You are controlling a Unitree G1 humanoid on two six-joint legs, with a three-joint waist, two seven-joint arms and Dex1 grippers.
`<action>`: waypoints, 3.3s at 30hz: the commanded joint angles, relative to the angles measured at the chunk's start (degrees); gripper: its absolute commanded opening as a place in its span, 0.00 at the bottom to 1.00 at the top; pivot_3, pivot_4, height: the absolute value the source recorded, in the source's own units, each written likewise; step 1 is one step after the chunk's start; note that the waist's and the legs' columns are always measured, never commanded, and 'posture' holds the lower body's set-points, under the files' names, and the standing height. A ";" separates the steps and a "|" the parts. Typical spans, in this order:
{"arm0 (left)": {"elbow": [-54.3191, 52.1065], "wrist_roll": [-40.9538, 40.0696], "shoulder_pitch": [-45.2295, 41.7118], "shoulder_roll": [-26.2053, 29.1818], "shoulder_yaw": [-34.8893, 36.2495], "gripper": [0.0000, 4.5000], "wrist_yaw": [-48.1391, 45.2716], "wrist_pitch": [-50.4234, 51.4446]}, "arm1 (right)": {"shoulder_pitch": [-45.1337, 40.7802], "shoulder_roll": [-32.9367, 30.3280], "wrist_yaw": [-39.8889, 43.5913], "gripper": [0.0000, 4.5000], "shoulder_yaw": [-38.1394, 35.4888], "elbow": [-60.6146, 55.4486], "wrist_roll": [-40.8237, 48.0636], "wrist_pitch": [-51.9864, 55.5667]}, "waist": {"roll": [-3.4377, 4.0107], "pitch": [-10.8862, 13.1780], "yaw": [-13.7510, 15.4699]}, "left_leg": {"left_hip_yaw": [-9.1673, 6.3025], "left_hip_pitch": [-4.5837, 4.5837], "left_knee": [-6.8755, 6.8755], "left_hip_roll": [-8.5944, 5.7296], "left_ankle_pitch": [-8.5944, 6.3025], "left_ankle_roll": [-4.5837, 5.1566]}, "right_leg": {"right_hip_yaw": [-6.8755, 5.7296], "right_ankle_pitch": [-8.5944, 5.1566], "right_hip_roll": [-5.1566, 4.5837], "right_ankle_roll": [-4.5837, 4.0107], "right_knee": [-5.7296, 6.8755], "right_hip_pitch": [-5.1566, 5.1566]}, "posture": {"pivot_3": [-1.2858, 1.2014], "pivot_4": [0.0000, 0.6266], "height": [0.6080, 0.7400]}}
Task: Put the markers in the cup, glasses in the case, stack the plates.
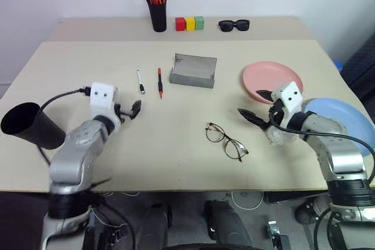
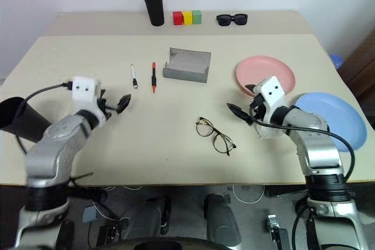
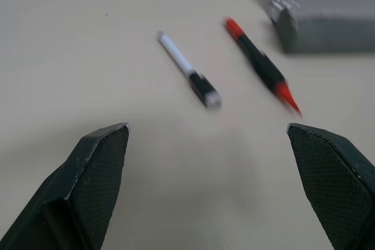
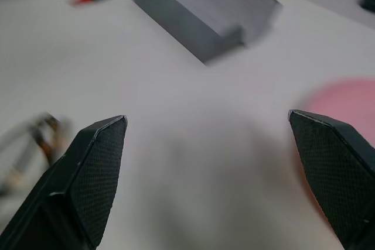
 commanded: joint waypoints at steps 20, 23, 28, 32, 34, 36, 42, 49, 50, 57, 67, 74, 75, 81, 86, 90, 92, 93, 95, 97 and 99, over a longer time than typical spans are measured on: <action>79.22 7.00 -48.44 -5.65 5.87 0.79 19.02 -8.81 | 5.88 12.50 -8.98 1.00 13.37 -22.39 2.29 10.00 | -0.15 0.06 -0.07 | -0.11 -0.06 -0.19 -0.15 0.05 -0.11 | -0.09 0.00 -0.12 0.16 -0.01 -0.09 | 0.52 0.24 1.00; 80.70 6.68 -49.02 -5.52 6.68 0.46 20.19 -9.49 | 5.58 12.31 -8.93 1.00 13.36 -21.59 2.12 9.78 | -0.15 0.06 -0.14 | -0.13 -0.04 -0.20 -0.15 0.07 -0.13 | -0.09 -0.01 -0.11 0.17 0.01 -0.09 | 0.52 0.24 1.00; 75.82 4.67 -46.28 -5.53 10.16 0.01 21.48 -20.60 | 4.98 12.57 -8.35 1.00 13.35 -19.73 2.51 9.42 | -0.15 0.06 -0.18 | -0.14 -0.03 -0.23 -0.14 0.07 -0.13 | -0.09 -0.01 -0.11 0.17 0.01 -0.09 | 0.52 0.24 1.00; 58.74 11.43 -38.68 -5.25 5.40 0.01 26.52 -36.90 | 5.11 13.44 -5.83 1.00 14.17 -18.03 4.34 8.78 | -0.23 0.11 -0.29 | -0.11 -0.04 -0.27 -0.11 0.09 -0.18 | -0.06 0.01 -0.12 0.15 0.01 -0.14 | 0.52 0.24 1.00; 47.24 8.52 -33.40 -5.69 7.21 0.01 24.07 -38.29 | 5.17 14.08 -3.52 1.00 14.58 -17.57 6.14 8.12 | -0.23 0.11 -0.23 | -0.12 -0.10 -0.29 -0.10 0.09 -0.19 | -0.06 0.03 -0.12 0.13 0.04 -0.21 | 0.52 0.24 1.00; 37.28 6.42 -28.43 -6.40 8.98 0.01 23.30 -39.60 | 5.08 15.09 -1.64 1.00 14.39 -17.54 8.61 8.18 | -0.23 0.11 -0.06 | -0.12 -0.11 -0.32 -0.09 0.09 -0.21 | -0.06 0.04 -0.14 0.12 0.05 -0.22 | 0.52 0.24 1.00; 7.70 12.69 -11.41 -4.56 11.39 0.01 29.48 -32.10 | 2.82 19.65 0.82 1.00 13.97 -16.15 14.81 9.21 | -0.24 0.09 -0.26 | -0.11 -0.03 -0.27 -0.06 0.08 -0.20 | -0.03 0.05 -0.10 0.10 0.08 -0.16 | 0.52 0.24 1.00; -9.88 16.11 -4.26 -3.43 16.89 0.01 32.93 -23.80 | 1.03 20.97 2.34 1.00 14.25 -14.95 19.21 11.90 | -0.42 -0.01 0.13 | -0.17 0.01 -0.10 -0.05 0.10 -0.21 | -0.11 0.05 -0.06 0.07 0.03 0.03 | 0.52 0.24 1.00; -11.36 16.61 -3.66 -3.82 17.12 0.01 33.33 -22.89 | 0.83 21.01 2.65 1.00 14.39 -14.70 19.87 12.54 | -0.42 -0.02 0.12 | -0.18 0.02 -0.10 -0.05 0.10 -0.21 | -0.11 0.05 -0.07 0.07 0.03 0.04 | 0.52 0.24 1.00; -21.25 22.49 4.07 -10.77 15.84 0.01 37.61 -18.02 | -0.03 21.00 4.32 1.00 14.99 -13.82 22.65 15.91 | -0.44 -0.03 -0.16 | -0.18 0.05 -0.14 -0.04 0.10 -0.21 | -0.11 0.04 -0.04 0.06 0.04 0.04 | 0.52 0.24 1.00; -20.04 25.75 10.03 -13.61 18.61 0.01 38.26 -20.49 | -0.39 21.52 3.94 1.00 14.88 -13.35 23.52 16.89 | -0.47 -0.04 -0.16 | -0.16 0.05 -0.14 -0.03 0.10 -0.21 | -0.11 0.03 -0.02 0.04 0.03 0.04 | 0.52 0.24 1.00; -15.05 24.41 9.90 -11.62 21.21 0.01 36.60 -22.99 | -2.82 22.73 2.88 1.00 13.19 -15.88 26.58 17.83 | -0.47 -0.04 -0.18 | -0.16 0.05 -0.15 -0.03 0.10 -0.20 | -0.11 0.03 -0.02 0.04 0.02 0.03 | 0.52 0.24 1.00; -14.26 24.22 9.85 -11.56 21.17 0.01 36.22 -23.27 | -3.31 22.79 2.72 1.00 13.02 -16.37 27.08 17.96 | -0.47 -0.04 -0.18 | -0.16 0.05 -0.14 -0.03 0.10 -0.20 | -0.11 0.03 -0.02 0.04 0.02 0.03 | 0.52 0.24 1.00; -11.65 23.97 9.75 -12.48 21.21 0.01 35.82 -24.23 | -5.72 21.06 3.35 1.00 14.24 -18.36 25.70 16.33 | -0.49 -0.06 -0.16 | -0.16 0.05 -0.15 -0.03 0.10 -0.20 | -0.11 0.03 -0.03 0.04 0.00 0.03 | 0.52 0.24 1.00; -10.47 23.41 9.55 -13.60 21.56 0.01 36.24 -23.77 | -6.55 20.30 3.59 1.00 14.80 -18.67 25.72 16.26 | -0.49 -0.06 -0.17 | -0.15 0.05 -0.16 -0.02 0.10 -0.20 | -0.11 0.03 -0.03 0.04 0.00 0.02 | 0.52 0.24 1.00; -10.06 22.86 9.22 -14.42 21.93 0.01 36.77 -23.50 | -6.59 20.56 3.40 1.00 14.82 -18.42 26.33 16.61 | -0.49 -0.06 -0.17 | -0.15 0.05 -0.16 -0.02 0.10 -0.20 | -0.11 0.03 -0.03 0.04 0.00 0.02 | 0.52 0.24 1.00; -9.95 22.63 9.08 -14.74 22.02 0.01 37.10 -23.56 | -6.65 20.57 3.40 1.00 14.82 -18.31 26.39 16.62 | -0.49 -0.06 -0.18 | -0.15 0.05 -0.16 -0.02 0.10 -0.20 | -0.11 0.03 -0.04 0.04 0.00 0.02 | 0.52 0.24 1.00; -9.89 22.55 8.98 -14.93 22.07 0.01 37.25 -23.59 | -6.68 20.56 3.43 1.00 14.81 -18.26 26.40 16.59 | -0.49 -0.06 -0.17 | -0.15 0.05 -0.16 -0.02 0.10 -0.20 | -0.11 0.03 -0.04 0.04 0.00 0.02 | 0.52 0.24 1.00; -9.79 22.61 8.85 -15.25 22.08 0.31 37.42 -23.60 | -6.71 20.55 3.52 1.00 14.80 -18.20 26.49 16.60 | -0.49 -0.06 -0.18 | -0.15 0.05 -0.16 -0.02 0.10 -0.20 | -0.11 0.03 -0.04 0.04 0.00 0.02 | 0.52 0.24 1.00; -9.68 22.81 8.72 -15.40 21.98 0.53 37.50 -23.68 | -6.77 20.56 3.58 1.00 14.79 -18.16 26.63 16.69 | -0.49 -0.06 -0.18 | -0.15 0.05 -0.17 -0.02 0.10 -0.20 | -0.11 0.03 -0.04 0.04 0.00 0.02 | 0.52 0.24 1.00; -9.51 22.90 8.55 -15.52 21.94 0.75 37.58 -23.93 | -6.82 20.60 3.61 1.00 14.78 -18.10 26.74 16.76 | -0.49 -0.06 -0.18 | -0.15 0.05 -0.17 -0.02 0.10 -0.20 | -0.11 0.03 -0.03 0.04 0.00 0.02 | 0.52 0.24 1.00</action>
